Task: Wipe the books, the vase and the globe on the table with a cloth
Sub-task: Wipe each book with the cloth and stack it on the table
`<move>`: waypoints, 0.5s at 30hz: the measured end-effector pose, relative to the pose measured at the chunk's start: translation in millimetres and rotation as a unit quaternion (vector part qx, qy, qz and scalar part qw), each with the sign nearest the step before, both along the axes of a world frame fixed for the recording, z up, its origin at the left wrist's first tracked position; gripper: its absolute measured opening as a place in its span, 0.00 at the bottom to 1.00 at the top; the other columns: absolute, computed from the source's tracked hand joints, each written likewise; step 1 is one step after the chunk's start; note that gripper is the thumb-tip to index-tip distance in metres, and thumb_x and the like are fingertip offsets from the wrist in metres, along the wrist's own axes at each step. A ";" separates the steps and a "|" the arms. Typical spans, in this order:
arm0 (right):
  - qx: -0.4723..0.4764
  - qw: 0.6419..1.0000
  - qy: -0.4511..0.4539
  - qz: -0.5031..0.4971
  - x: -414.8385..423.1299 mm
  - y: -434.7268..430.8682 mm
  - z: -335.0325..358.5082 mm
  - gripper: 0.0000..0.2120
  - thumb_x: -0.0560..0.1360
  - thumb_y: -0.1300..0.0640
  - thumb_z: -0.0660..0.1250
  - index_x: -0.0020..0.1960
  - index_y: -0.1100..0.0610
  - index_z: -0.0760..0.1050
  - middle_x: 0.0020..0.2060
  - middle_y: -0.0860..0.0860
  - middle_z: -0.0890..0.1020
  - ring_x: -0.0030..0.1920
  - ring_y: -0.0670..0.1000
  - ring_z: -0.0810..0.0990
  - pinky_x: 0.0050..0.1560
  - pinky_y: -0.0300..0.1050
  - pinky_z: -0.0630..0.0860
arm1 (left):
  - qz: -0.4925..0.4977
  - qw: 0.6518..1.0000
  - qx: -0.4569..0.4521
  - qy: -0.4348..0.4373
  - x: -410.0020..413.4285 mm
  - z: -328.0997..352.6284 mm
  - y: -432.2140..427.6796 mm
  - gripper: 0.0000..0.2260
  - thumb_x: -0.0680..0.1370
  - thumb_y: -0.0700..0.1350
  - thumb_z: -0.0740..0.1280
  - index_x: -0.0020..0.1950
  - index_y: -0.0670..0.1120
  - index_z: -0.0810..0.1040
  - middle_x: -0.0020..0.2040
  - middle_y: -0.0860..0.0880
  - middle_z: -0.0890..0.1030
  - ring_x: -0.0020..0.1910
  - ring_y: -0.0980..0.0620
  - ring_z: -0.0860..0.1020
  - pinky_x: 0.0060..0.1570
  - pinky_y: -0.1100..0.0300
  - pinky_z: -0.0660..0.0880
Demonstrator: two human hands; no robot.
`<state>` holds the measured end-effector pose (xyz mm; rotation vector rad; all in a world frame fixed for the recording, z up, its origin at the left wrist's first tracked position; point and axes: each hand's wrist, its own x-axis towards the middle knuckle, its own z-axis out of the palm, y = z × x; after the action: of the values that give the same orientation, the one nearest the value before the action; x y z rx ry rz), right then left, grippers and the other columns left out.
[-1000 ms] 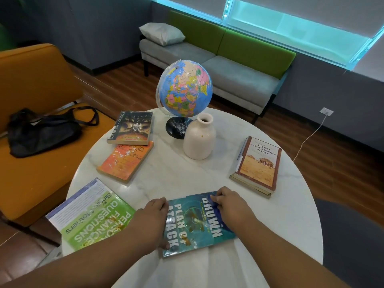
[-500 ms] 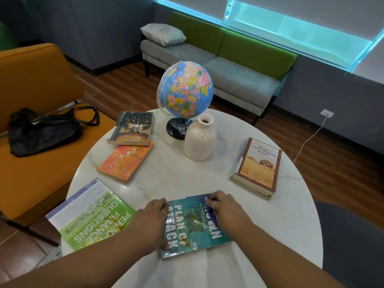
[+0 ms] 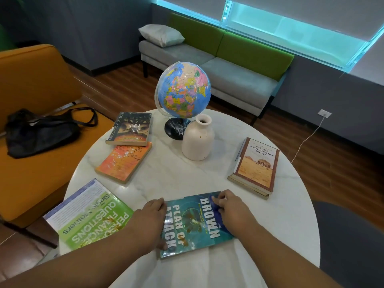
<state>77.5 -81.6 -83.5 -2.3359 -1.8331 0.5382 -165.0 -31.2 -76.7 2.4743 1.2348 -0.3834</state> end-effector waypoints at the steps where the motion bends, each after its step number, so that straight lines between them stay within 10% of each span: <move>1: -0.001 0.999 0.025 -0.044 -1.0 -1.0 -1.9 0.09 0.80 0.46 0.60 0.44 0.49 0.71 0.41 0.52 0.80 0.37 0.50 0.79 0.33 0.42 0.71 | 0.000 1.000 0.002 0.001 0.0 -0.2 -0.1 0.50 0.68 0.61 0.73 0.79 0.44 0.49 0.79 0.49 0.50 0.77 0.50 0.52 0.72 0.53 0.62; 15: -0.014 0.995 0.094 -0.026 -30.3 -41.6 -1.4 0.04 0.79 0.57 0.62 0.48 0.57 0.73 0.37 0.47 0.76 0.32 0.41 0.73 0.31 0.33 0.67 | 0.004 1.000 0.001 0.002 -0.5 2.3 -2.4 0.51 0.67 0.62 0.73 0.79 0.45 0.49 0.79 0.50 0.51 0.76 0.50 0.53 0.71 0.54 0.62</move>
<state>47.2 -123.2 -85.0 -2.2551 -1.6882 0.7528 -165.5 -33.6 -74.4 2.4705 1.2473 -0.3867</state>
